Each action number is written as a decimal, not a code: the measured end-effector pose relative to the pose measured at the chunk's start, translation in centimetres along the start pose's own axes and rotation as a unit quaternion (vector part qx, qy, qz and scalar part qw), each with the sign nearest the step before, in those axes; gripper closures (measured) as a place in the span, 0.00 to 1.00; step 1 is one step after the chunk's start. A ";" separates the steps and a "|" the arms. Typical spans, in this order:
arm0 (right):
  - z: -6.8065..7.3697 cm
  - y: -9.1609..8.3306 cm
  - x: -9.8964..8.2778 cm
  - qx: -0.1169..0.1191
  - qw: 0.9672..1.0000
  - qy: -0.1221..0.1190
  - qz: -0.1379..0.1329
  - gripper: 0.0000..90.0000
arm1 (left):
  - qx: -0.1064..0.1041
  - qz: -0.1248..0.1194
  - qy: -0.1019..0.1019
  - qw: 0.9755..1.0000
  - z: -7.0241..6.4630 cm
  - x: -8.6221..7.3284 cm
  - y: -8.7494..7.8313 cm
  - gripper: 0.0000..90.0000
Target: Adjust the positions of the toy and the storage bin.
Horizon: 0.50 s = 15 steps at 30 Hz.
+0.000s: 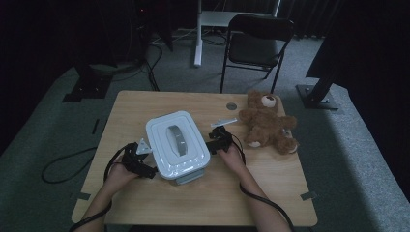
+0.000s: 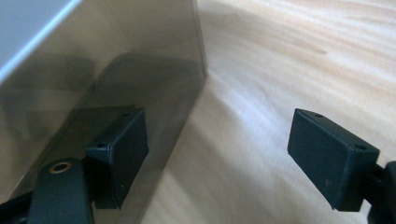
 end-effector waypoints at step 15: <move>0.2 -1.2 -2.6 -0.011 0.999 -0.035 0.030 0.21 | -0.007 -0.001 0.025 1.000 -2.5 0.3 -0.5 0.01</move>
Point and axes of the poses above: each handheld gripper's, and its own axes: y roughly forward along the jaws, x roughly out of its top, z roughly to its left, the point moved 9 cm from there along y, roughly forward along the jaws, and after that the axes turned 12 degrees about z, right-handed, at the moved point
